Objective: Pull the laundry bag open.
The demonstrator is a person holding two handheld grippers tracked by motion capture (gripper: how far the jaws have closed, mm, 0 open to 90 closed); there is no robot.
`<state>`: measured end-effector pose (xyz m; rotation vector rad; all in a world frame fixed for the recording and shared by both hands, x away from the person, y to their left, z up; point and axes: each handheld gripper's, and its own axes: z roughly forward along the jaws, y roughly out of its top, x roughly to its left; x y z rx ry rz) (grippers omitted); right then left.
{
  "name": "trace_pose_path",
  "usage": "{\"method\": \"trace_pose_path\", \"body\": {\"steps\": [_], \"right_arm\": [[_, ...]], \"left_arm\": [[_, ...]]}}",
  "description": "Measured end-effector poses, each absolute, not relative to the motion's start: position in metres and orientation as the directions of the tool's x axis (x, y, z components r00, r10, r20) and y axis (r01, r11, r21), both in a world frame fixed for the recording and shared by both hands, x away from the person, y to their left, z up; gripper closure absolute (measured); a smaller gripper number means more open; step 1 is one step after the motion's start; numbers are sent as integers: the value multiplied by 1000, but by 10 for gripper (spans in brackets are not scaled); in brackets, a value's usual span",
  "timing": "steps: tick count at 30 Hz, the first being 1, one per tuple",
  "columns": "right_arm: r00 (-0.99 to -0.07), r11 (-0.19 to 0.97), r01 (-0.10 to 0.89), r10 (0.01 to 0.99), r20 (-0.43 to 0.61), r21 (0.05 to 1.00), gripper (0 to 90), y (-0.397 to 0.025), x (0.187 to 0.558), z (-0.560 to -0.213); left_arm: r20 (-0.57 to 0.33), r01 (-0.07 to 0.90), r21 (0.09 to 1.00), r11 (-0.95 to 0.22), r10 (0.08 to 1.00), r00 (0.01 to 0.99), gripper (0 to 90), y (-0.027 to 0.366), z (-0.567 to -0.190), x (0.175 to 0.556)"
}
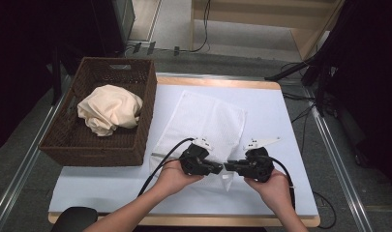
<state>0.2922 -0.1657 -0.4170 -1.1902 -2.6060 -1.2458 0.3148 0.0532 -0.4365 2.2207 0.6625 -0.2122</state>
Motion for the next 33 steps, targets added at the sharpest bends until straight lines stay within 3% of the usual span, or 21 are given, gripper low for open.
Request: {"method": "trace_pose_path", "body": {"steps": [15, 23, 33], "right_arm": [[-693, 385, 659, 645, 322, 646, 869, -165, 294, -419], [-649, 335, 685, 684, 334, 646, 868, -184, 300, -419], [-636, 337, 698, 697, 331, 632, 862, -188, 304, -425]], "left_arm": [[-340, 544, 624, -561, 432, 836, 874, 55, -437, 318], [-339, 577, 609, -544, 480, 809, 873, 70, -436, 327], [-348, 580, 607, -543, 475, 808, 871, 71, -438, 327]]}}
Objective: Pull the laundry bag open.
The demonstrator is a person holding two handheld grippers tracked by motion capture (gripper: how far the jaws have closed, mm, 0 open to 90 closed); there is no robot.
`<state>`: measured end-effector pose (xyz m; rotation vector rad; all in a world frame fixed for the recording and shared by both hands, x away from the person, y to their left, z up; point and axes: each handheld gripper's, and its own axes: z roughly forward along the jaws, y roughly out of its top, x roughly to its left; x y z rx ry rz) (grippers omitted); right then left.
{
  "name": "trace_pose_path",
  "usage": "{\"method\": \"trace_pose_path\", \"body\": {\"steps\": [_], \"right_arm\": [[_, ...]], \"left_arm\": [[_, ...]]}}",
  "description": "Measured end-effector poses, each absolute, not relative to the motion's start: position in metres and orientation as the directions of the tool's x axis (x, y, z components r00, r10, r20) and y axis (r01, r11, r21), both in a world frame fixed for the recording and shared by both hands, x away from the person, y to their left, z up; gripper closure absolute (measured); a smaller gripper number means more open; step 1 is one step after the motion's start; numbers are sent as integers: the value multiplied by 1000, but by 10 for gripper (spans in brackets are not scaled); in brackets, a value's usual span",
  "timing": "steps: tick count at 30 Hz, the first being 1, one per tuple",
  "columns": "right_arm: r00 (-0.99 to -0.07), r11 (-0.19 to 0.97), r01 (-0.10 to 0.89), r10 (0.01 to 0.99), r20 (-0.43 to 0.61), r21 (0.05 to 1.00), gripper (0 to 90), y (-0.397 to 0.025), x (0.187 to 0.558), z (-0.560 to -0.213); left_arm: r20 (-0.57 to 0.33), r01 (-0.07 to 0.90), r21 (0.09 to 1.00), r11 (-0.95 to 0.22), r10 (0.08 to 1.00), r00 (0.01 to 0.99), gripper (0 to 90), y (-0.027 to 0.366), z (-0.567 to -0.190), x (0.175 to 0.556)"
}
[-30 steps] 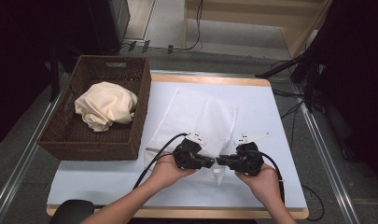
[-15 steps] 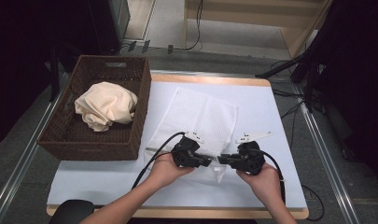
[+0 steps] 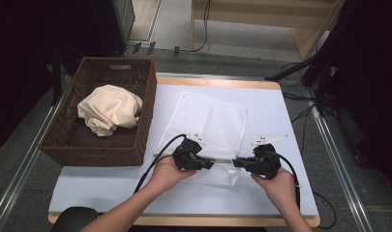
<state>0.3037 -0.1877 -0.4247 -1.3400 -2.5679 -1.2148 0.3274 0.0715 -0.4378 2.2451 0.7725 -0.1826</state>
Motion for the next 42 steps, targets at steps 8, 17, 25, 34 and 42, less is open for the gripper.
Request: {"method": "trace_pose_path", "body": {"steps": [8, 17, 25, 34, 42], "right_arm": [[-629, 329, 704, 701, 337, 630, 861, -190, 304, -425], [-632, 329, 701, 698, 336, 632, 861, -190, 304, -424], [-638, 338, 695, 697, 327, 635, 865, -189, 305, -424], [-591, 300, 716, 742, 318, 631, 869, -210, 309, -423], [-591, 300, 715, 743, 315, 632, 865, -215, 312, -426]], "left_arm": [[-384, 595, 603, -531, 461, 800, 872, 73, -438, 330], [-400, 611, 593, -524, 467, 789, 873, 73, -437, 330], [-384, 609, 585, -536, 479, 789, 876, 73, -436, 331], [-388, 633, 581, -511, 510, 768, 875, 87, -432, 336], [-373, 616, 585, -527, 500, 782, 874, 87, -430, 334]]}}
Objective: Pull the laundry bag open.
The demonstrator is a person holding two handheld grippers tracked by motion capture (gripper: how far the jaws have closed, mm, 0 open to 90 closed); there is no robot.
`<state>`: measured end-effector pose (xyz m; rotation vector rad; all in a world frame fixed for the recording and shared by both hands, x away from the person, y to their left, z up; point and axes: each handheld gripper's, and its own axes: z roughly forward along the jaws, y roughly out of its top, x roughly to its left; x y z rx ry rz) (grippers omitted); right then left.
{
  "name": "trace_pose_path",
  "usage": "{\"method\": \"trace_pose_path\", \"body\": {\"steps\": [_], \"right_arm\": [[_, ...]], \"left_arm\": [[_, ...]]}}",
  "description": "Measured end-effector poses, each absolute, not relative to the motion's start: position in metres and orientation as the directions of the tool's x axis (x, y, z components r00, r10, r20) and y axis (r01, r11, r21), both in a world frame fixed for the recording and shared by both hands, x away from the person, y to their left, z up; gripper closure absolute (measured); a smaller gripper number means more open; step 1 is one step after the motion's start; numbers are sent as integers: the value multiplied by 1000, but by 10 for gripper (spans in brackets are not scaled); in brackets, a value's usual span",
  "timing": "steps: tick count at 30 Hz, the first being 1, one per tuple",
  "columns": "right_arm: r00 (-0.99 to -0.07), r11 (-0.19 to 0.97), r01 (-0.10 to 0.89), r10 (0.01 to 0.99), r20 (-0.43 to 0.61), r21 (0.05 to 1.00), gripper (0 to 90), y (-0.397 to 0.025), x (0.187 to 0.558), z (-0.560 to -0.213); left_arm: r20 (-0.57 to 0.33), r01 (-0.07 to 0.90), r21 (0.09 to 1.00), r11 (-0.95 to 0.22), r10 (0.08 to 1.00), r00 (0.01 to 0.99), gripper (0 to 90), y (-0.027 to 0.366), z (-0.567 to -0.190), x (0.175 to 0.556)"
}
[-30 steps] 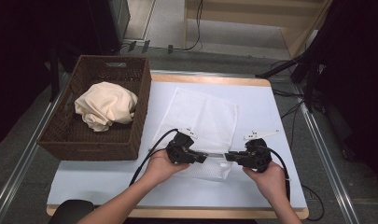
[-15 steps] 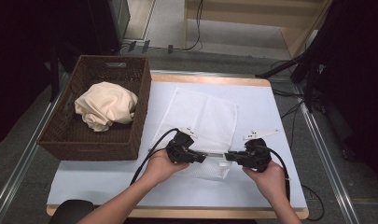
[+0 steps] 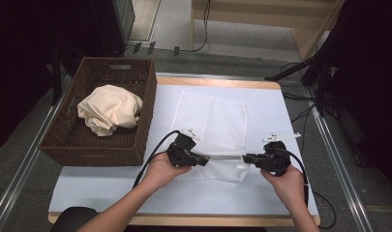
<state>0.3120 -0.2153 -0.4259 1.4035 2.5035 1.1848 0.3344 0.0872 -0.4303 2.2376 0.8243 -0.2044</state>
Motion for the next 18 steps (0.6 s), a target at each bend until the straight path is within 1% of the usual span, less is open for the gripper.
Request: {"method": "trace_pose_path", "body": {"steps": [10, 15, 16, 18], "right_arm": [[-587, 298, 718, 745, 317, 629, 865, -218, 314, -427], [-567, 281, 729, 759, 320, 624, 865, -225, 316, -427], [-562, 261, 733, 752, 345, 628, 864, -231, 317, -427], [-562, 257, 734, 750, 349, 629, 864, -231, 317, -427]], "left_arm": [[-353, 613, 584, -532, 514, 782, 874, 88, -430, 334], [-352, 619, 580, -530, 523, 777, 874, 92, -429, 336], [-358, 623, 582, -523, 523, 774, 873, 93, -428, 336], [-355, 618, 585, -526, 519, 778, 874, 93, -428, 335]]}}
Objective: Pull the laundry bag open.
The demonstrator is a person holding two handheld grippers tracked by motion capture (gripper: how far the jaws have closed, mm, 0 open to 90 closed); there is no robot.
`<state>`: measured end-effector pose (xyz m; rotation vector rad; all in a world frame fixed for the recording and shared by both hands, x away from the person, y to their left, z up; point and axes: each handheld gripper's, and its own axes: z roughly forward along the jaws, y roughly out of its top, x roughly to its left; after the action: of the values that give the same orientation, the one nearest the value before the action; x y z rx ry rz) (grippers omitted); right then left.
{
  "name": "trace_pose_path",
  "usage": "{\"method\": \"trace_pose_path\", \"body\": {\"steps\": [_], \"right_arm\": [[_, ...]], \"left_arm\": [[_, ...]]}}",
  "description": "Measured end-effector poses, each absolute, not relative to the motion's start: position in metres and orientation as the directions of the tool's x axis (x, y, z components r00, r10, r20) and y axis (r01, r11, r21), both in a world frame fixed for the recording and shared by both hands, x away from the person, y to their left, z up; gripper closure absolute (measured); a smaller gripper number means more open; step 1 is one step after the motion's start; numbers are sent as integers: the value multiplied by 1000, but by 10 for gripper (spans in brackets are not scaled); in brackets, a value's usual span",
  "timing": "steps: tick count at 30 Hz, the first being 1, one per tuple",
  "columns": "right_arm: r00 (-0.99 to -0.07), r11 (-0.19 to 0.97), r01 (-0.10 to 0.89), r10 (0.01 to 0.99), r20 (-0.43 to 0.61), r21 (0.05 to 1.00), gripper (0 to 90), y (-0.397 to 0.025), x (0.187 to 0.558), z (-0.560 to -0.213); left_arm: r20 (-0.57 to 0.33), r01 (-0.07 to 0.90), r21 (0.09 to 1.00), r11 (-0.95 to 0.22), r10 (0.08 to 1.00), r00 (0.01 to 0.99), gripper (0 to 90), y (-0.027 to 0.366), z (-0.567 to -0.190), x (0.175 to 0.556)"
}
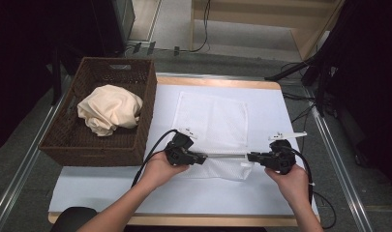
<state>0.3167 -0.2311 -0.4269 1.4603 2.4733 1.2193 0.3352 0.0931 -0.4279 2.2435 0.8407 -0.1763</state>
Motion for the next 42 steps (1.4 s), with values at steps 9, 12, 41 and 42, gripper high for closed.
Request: {"method": "trace_pose_path", "body": {"steps": [9, 12, 41, 42], "right_arm": [[-567, 276, 729, 757, 326, 627, 865, -229, 317, -427], [-569, 276, 730, 752, 332, 626, 865, -229, 317, -428], [-554, 258, 746, 752, 356, 614, 866, -246, 320, -429], [-559, 263, 743, 749, 355, 616, 867, -246, 320, -429]], "left_arm": [[-357, 625, 576, -527, 525, 772, 874, 92, -430, 334], [-347, 624, 570, -534, 532, 772, 875, 93, -430, 334], [-355, 654, 565, -502, 568, 743, 876, 120, -427, 327], [-348, 658, 563, -500, 578, 738, 876, 121, -427, 327]]}}
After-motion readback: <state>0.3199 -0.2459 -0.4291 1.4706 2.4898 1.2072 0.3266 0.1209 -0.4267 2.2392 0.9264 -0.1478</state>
